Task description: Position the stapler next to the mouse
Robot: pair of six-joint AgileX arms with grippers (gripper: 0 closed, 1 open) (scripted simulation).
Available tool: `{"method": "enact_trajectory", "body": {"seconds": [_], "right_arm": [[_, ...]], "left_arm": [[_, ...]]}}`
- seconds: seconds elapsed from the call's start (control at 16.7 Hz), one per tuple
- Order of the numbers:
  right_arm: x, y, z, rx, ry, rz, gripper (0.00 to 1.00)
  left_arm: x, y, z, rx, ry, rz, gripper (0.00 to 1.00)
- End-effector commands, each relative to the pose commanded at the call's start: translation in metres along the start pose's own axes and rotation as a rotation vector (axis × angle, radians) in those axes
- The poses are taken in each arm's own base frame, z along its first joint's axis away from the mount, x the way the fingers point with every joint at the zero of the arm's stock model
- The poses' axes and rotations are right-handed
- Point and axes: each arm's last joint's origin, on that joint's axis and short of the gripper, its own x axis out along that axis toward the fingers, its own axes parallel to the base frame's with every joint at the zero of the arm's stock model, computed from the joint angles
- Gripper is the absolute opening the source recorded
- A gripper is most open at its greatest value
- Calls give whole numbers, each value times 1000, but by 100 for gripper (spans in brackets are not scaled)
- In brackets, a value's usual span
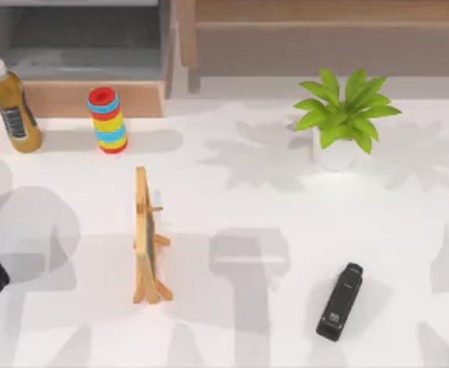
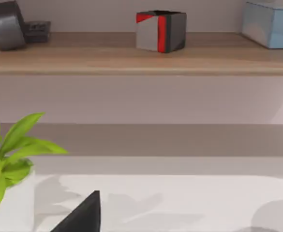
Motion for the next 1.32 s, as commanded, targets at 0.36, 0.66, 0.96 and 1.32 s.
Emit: {"method": "enact_trajectory", "body": {"seconds": [0.36, 0.66, 0.96, 1.32], "right_arm": [[2, 6, 12, 80, 91, 49, 100], [19, 28, 44, 270, 393, 147, 100], [61, 73, 69, 426, 836, 139, 100], [118, 152, 46, 442, 1331, -112, 100]], "left_arm": [[0, 0, 0, 0, 0, 0, 100], [0, 0, 0, 0, 0, 0, 100], [0, 0, 0, 0, 0, 0, 100], [0, 0, 0, 0, 0, 0, 100]]}}
